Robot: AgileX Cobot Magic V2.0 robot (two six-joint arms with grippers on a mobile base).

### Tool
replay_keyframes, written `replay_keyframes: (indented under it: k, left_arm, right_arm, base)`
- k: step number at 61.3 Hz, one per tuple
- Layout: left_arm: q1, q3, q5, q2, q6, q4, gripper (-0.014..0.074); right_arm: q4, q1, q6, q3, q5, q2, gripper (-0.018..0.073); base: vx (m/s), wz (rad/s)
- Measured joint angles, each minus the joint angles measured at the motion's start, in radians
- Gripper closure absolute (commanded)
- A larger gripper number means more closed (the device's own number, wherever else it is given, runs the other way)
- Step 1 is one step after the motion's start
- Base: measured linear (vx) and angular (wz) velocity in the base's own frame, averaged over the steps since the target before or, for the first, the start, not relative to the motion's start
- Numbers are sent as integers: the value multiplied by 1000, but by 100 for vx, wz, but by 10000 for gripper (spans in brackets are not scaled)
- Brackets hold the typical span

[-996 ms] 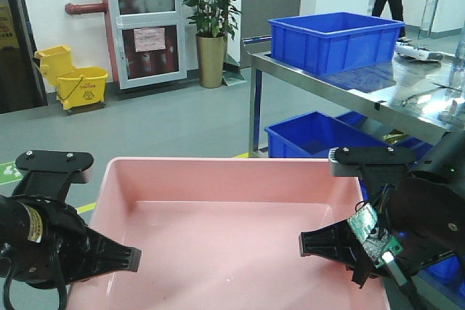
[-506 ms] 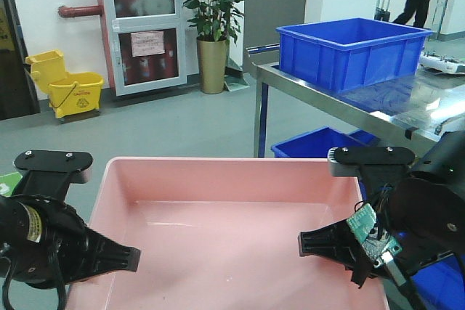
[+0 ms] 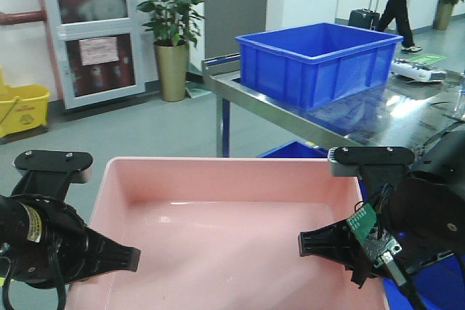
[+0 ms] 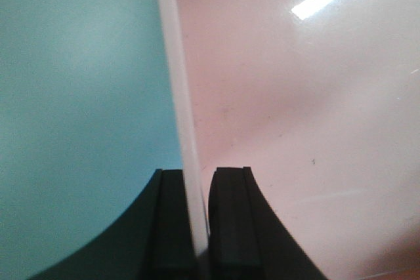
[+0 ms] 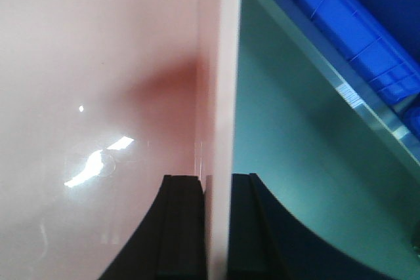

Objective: Grab pink bin and stack on right shelf
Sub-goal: 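Hold the pink bin with both grippers while driving to the metal table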

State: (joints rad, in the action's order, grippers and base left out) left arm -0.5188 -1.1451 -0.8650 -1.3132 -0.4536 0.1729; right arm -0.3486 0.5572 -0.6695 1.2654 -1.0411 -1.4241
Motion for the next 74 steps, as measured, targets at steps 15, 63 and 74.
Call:
replay_keyframes:
  k: [15, 63, 74]
  left_arm:
    - [0, 0, 1, 0, 0, 0, 450]
    - [0, 0, 1, 0, 0, 1, 450]
    - [0, 0, 3, 0, 0, 0, 450]
  right_arm:
    - [0, 0, 0, 0, 0, 0, 506]
    - [-1, 0, 0, 0, 1, 0, 506]
    - [-1, 0, 0, 0, 0, 0, 506]
  base:
    - [37, -29]
    - [26, -54]
    - [19, -60]
